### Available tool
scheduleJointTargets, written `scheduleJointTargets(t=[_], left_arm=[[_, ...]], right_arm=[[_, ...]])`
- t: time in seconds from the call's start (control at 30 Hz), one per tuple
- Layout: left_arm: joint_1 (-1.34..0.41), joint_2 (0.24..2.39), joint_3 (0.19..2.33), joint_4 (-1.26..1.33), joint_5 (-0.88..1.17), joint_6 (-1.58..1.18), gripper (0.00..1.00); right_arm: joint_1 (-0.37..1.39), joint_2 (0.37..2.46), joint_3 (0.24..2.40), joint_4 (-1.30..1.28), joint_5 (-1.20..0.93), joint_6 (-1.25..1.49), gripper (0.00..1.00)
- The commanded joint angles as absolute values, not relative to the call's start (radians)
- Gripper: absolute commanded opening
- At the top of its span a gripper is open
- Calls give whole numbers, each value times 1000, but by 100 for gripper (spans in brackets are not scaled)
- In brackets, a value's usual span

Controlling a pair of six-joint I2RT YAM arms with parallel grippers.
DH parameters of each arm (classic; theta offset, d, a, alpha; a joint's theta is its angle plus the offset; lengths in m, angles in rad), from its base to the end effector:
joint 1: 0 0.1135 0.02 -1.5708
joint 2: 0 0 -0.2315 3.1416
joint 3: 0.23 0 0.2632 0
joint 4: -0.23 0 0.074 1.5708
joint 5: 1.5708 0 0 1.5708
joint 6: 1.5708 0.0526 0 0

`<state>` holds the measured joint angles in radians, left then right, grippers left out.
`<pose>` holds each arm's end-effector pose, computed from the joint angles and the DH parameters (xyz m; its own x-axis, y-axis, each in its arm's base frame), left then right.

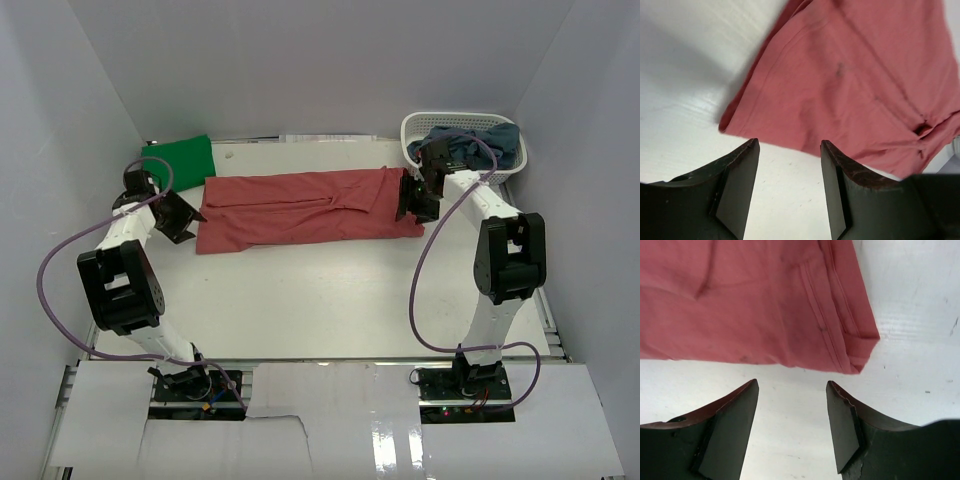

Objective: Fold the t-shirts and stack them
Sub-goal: Fold the other side of the tshirt into a rectangle

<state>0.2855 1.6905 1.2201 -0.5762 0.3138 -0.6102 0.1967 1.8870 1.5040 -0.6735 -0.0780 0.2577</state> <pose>0.3551 0.0873 0.1733 -0.6122 -0.7477 -0.2571 -0.5740 0.6439 -0.5058 0.4055 0.0850 0.1833 -0.8849 0.0828 -0.4584 -0.0071 0.9816 0.1910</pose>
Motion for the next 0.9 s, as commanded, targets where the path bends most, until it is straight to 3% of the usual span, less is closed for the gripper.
scheduleJointTargets(t=[0.0, 0.3, 0.47, 0.57, 0.77, 0.87], left_arm=[[273, 1663, 1187, -591, 314, -555, 63], [258, 1661, 1170, -588, 259, -519, 63], [255, 1686, 1166, -572, 235, -518, 62], [255, 1706, 1164, -563, 227, -522, 62], [252, 1720, 1166, -554, 212, -522, 62], [250, 1720, 1164, -552, 196, -517, 61]], right_arm=[[198, 1873, 1474, -698, -32, 236, 63], [198, 1913, 1437, -672, 46, 235, 74], [196, 1962, 1446, -641, 52, 230, 73], [195, 1999, 1474, -632, 61, 224, 70], [186, 2040, 1493, -617, 58, 213, 46], [184, 2034, 1480, -612, 64, 209, 44]])
